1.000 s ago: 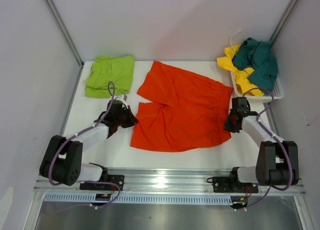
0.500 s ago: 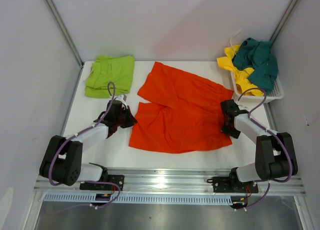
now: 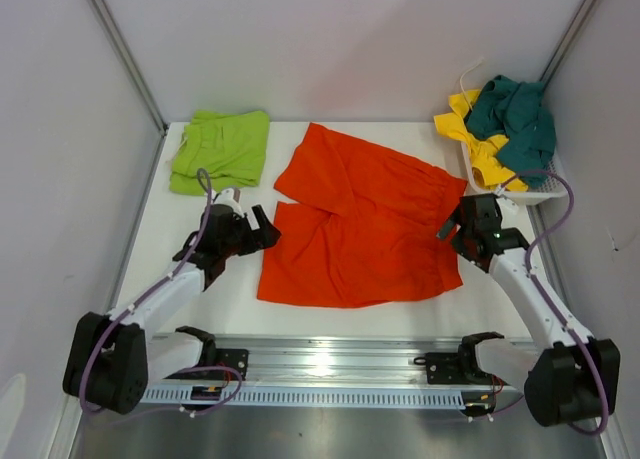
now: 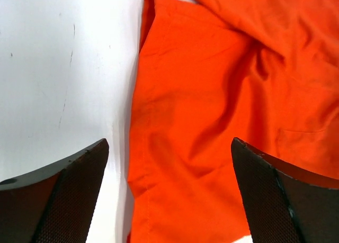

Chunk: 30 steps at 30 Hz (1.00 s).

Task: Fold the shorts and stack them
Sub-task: Flatten the shorts out

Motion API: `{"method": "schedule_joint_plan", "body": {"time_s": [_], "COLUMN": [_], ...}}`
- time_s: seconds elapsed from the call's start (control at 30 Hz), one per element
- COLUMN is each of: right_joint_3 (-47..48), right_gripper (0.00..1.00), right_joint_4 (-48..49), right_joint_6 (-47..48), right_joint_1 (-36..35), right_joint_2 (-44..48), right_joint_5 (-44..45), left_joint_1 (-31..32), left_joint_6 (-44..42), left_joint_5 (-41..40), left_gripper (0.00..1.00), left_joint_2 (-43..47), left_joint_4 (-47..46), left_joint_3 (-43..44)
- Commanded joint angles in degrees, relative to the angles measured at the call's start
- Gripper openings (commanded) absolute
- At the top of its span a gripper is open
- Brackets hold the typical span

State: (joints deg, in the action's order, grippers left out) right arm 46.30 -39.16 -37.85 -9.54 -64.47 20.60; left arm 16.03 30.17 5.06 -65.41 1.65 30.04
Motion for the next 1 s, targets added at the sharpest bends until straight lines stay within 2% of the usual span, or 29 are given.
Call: {"method": "schedule_joint_plan", "body": {"time_s": [0.0, 0.13, 0.37, 0.6, 0.73, 0.77, 0.93, 0.97], "right_joint_3": [-2.3, -7.1, -14.1, -20.5, -21.8, -22.5, -23.8, -23.8], "right_gripper": [0.96, 0.9, 0.78, 0.75, 0.75, 0.71, 0.61, 0.49], "right_joint_4": [0.6, 0.2, 0.7, 5.1, 5.8, 6.5, 8.5, 8.2], "right_joint_6": [-7.6, -15.6, -22.3, -28.0, -29.4, -29.7, -32.3, -32.5], "right_joint_1": [0.3, 0.7, 0.1, -0.3, -0.7, -0.7, -0.7, -0.8], "right_joint_2": [5.4, 12.8, 16.9, 17.4, 16.1, 16.0, 15.0, 14.8], "right_joint_5": [-5.8, -7.6, -7.4, -8.5, -7.2, -6.8, -4.4, -4.0], "left_joint_1": [-0.2, 0.1, 2.3, 8.1, 10.5, 10.8, 11.0, 11.0], "left_joint_6": [3.2, 7.2, 13.7, 20.7, 23.3, 23.9, 27.5, 28.2], "left_joint_5": [-0.7, 1.6, 3.8, 0.2, -1.3, -2.4, -2.8, -2.3], "left_gripper": [0.99, 0.99, 0.99, 0.99, 0.99, 0.99, 0.99, 0.99], "left_joint_2": [6.3, 11.9, 15.7, 22.2, 21.6, 21.2, 17.7, 17.3], "left_joint_4": [1.6, 4.3, 9.7, 10.9, 13.7, 14.1, 12.7, 12.3], "left_joint_3": [-1.6, -3.8, -6.0, -10.6, -10.4, -10.5, -11.6, -12.3]}}
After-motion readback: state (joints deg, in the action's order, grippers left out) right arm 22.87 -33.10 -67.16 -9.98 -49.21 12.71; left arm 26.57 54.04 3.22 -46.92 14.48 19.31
